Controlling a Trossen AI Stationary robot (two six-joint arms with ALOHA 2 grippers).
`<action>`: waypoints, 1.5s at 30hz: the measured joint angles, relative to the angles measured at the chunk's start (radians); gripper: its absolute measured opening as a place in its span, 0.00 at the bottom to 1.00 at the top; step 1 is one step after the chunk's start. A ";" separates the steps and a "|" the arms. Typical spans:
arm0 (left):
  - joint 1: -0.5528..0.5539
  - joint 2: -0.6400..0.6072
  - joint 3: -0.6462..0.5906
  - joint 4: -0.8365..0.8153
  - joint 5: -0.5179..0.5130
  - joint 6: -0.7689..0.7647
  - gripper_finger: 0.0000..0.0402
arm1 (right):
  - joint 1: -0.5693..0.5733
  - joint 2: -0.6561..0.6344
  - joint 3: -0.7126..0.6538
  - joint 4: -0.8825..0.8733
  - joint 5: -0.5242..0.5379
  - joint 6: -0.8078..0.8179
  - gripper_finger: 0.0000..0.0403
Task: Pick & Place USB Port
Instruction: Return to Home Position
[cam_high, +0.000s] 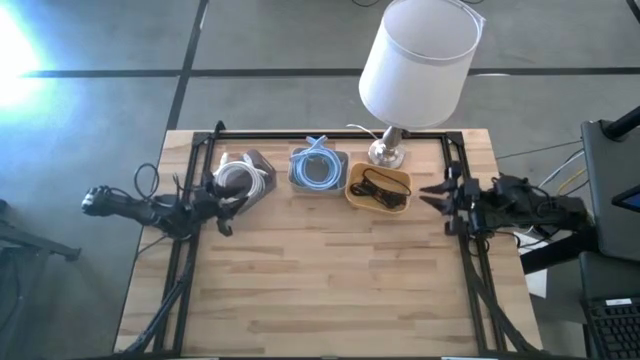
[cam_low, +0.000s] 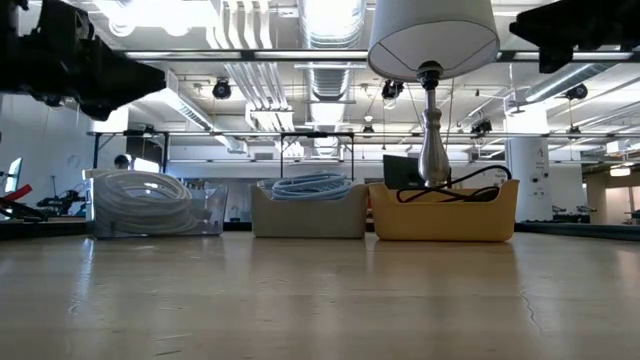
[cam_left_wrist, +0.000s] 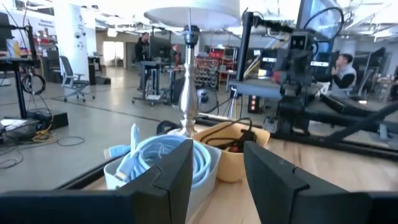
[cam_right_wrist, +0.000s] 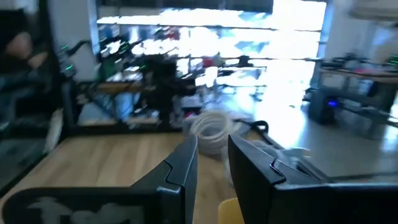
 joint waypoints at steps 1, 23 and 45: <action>0.000 -0.011 -0.007 0.002 0.000 -0.001 0.37 | 0.000 -0.012 -0.009 0.006 0.025 0.009 0.21; 0.000 -0.074 -0.015 -0.048 -0.012 0.045 0.37 | 0.000 -0.053 -0.285 0.263 -0.124 -0.007 0.24; 0.001 -0.063 -0.016 -0.099 -0.015 -0.087 0.37 | 0.000 -0.044 -0.313 0.174 -0.122 -0.154 0.19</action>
